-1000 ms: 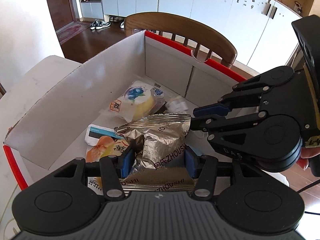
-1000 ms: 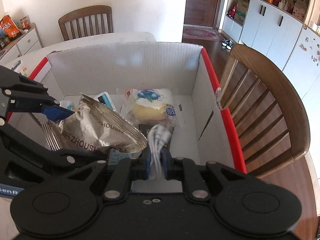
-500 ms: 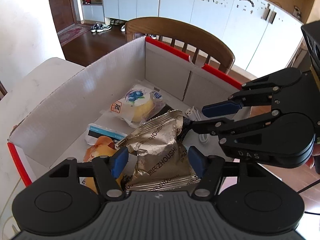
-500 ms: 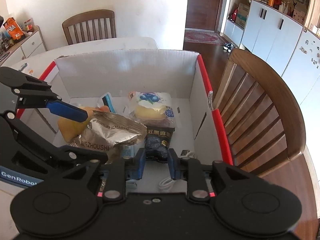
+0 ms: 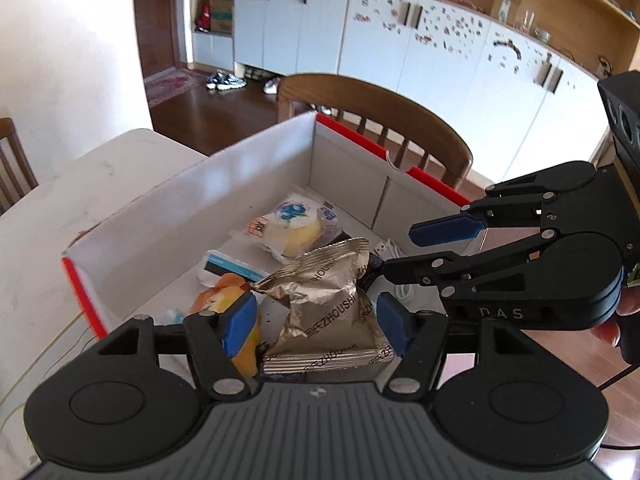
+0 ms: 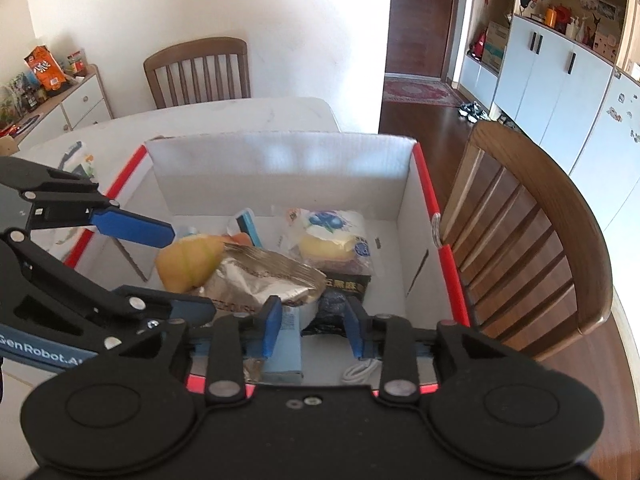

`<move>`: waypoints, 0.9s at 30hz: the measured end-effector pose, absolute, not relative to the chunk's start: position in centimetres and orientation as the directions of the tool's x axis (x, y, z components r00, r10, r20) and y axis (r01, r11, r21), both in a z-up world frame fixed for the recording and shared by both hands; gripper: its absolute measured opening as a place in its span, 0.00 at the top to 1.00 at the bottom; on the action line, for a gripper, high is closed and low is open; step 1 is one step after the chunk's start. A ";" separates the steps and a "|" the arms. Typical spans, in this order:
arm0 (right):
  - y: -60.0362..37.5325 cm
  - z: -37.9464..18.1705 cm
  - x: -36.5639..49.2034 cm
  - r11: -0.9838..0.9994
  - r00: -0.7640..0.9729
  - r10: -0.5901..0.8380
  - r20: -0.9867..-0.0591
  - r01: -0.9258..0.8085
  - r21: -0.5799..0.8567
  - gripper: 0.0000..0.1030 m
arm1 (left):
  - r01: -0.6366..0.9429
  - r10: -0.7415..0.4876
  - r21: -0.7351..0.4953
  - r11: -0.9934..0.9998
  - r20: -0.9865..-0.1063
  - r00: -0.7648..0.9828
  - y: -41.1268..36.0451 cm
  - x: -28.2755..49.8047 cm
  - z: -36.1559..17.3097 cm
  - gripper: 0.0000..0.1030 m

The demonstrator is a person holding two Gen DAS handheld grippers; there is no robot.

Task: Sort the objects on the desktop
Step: 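Lower the foil bag and cable into the shoebox and open both tools, then lift both tools out of the shoebox back over the table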

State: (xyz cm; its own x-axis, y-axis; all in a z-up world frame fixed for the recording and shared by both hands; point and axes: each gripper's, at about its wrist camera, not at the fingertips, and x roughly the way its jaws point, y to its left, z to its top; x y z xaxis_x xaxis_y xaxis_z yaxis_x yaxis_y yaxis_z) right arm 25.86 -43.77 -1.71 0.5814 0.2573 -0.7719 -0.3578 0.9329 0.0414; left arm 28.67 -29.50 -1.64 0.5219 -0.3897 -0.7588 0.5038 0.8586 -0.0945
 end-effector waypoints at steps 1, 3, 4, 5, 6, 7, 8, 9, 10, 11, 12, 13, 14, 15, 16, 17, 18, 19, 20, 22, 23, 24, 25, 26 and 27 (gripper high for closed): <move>-43.7 -1.6 25.8 0.932 0.582 0.262 -0.770 -0.360 0.045 0.64 | 0.498 -0.389 -0.094 0.862 -0.754 0.530 -29.2 28.4 -1.4 0.35; -43.5 -1.4 25.5 0.932 0.584 0.266 -0.767 -0.360 0.049 0.63 | 0.483 -0.385 -0.093 0.871 -0.739 0.553 -28.5 27.7 -1.0 0.30; -43.5 -1.2 25.4 0.931 0.585 0.269 -0.765 -0.360 0.052 0.63 | 0.476 -0.384 -0.093 0.874 -0.732 0.562 -28.2 27.4 -0.8 0.30; -43.4 -1.1 25.2 0.931 0.585 0.272 -0.764 -0.361 0.055 0.61 | 0.472 -0.386 -0.096 0.877 -0.726 0.569 -27.8 27.1 -0.6 0.29; -43.3 -1.0 25.0 0.931 0.588 0.273 -0.761 -0.360 0.056 0.61 | 0.466 -0.386 -0.100 0.879 -0.722 0.574 -27.4 26.9 -0.4 0.29; -43.2 -0.9 24.9 0.932 0.591 0.273 -0.759 -0.359 0.056 0.60 | 0.461 -0.386 -0.103 0.881 -0.720 0.577 -27.1 26.7 -0.3 0.29; -43.1 -0.8 24.8 0.933 0.595 0.273 -0.756 -0.357 0.056 0.56 | 0.457 -0.387 -0.106 0.883 -0.717 0.580 -26.7 26.5 -0.2 0.28; -43.1 -0.7 24.6 0.934 0.601 0.272 -0.752 -0.352 0.057 0.54 | 0.454 -0.388 -0.109 0.884 -0.714 0.583 -26.4 26.3 0.0 0.27; -43.0 -0.6 24.4 0.935 0.605 0.274 -0.748 -0.349 0.060 0.51 | 0.451 -0.387 -0.110 0.886 -0.710 0.588 -26.2 26.1 0.1 0.25; -42.9 -0.5 24.2 0.936 0.609 0.276 -0.743 -0.346 0.064 0.50 | 0.450 -0.387 -0.108 0.887 -0.707 0.592 -25.9 26.0 0.2 0.24; -42.8 -0.4 24.1 0.937 0.612 0.275 -0.741 -0.343 0.064 0.49 | 0.448 -0.385 -0.105 0.888 -0.704 0.597 -25.7 25.8 0.4 0.24; -42.7 -0.4 23.9 0.939 0.616 0.272 -0.739 -0.339 0.062 0.46 | 0.449 -0.384 -0.102 0.888 -0.702 0.600 -25.4 25.6 0.4 0.24; -42.5 -0.3 23.8 0.940 0.621 0.268 -0.737 -0.337 0.059 0.42 | 0.449 -0.386 -0.103 0.888 -0.699 0.602 -25.2 25.6 0.5 0.23; -42.3 -0.2 23.5 0.942 0.627 0.264 -0.733 -0.332 0.055 0.40 | 0.449 -0.389 -0.107 0.887 -0.696 0.603 -24.9 25.4 0.6 0.23; -42.1 -0.2 23.3 0.943 0.632 0.262 -0.729 -0.329 0.054 0.35 | 0.449 -0.393 -0.111 0.887 -0.693 0.604 -24.5 25.3 0.7 0.23; -42.0 -0.1 23.1 0.944 0.637 0.258 -0.726 -0.325 0.051 0.33 | 0.451 -0.397 -0.114 0.885 -0.690 0.605 -24.2 25.2 0.8 0.22; -41.7 0.0 22.9 0.946 0.642 0.252 -0.724 -0.320 0.046 0.31 | 0.452 -0.401 -0.115 0.884 -0.685 0.609 -23.9 25.0 0.9 0.22; -41.5 0.0 22.7 0.948 0.644 0.248 -0.724 -0.315 0.045 0.28 | 0.454 -0.403 -0.115 0.884 -0.680 0.613 -23.6 24.8 0.9 0.20; -41.2 0.1 22.5 0.950 0.646 0.246 -0.723 -0.309 0.047 0.25 | 0.455 -0.406 -0.114 0.883 -0.674 0.618 -23.2 24.6 1.0 0.19; -40.7 0.2 22.1 0.953 0.648 0.244 -0.722 -0.299 0.053 0.21 | 0.454 -0.407 -0.113 0.884 -0.662 0.629 -22.4 24.3 1.2 0.18; -40.5 0.2 21.9 0.954 0.649 0.241 -0.721 -0.295 0.054 0.20 | 0.454 -0.412 -0.117 0.883 -0.657 0.632 -22.0 24.1 1.3 0.18; -40.1 0.3 21.7 0.956 0.650 0.237 -0.722 -0.289 0.054 0.19 | 0.454 -0.418 -0.125 0.882 -0.651 0.633 -21.5 23.9 1.4 0.18; -39.7 0.2 21.4 0.957 0.650 0.233 -0.723 -0.285 0.052 0.18 | 0.451 -0.421 -0.131 0.883 -0.646 0.637 -21.0 23.7 1.5 0.17; -39.4 0.3 21.2 0.959 0.651 0.227 -0.724 -0.281 0.048 0.17 | 0.451 -0.425 -0.135 0.882 -0.642 0.638 -20.6 23.5 1.6 0.14; -39.0 0.4 20.9 0.960 0.654 0.220 -0.724 -0.275 0.043 0.17 | 0.453 -0.428 -0.136 0.881 -0.637 0.641 -20.3 23.3 1.6 0.10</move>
State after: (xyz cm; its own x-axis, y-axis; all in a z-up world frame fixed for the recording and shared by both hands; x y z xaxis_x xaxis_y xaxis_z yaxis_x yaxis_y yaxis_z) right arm 20.90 -38.97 0.35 0.6540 0.2201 -0.7238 -0.2753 0.9604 0.0433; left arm 23.28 -20.25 1.65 0.6406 -0.4283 -0.6373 0.4533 0.8808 -0.1363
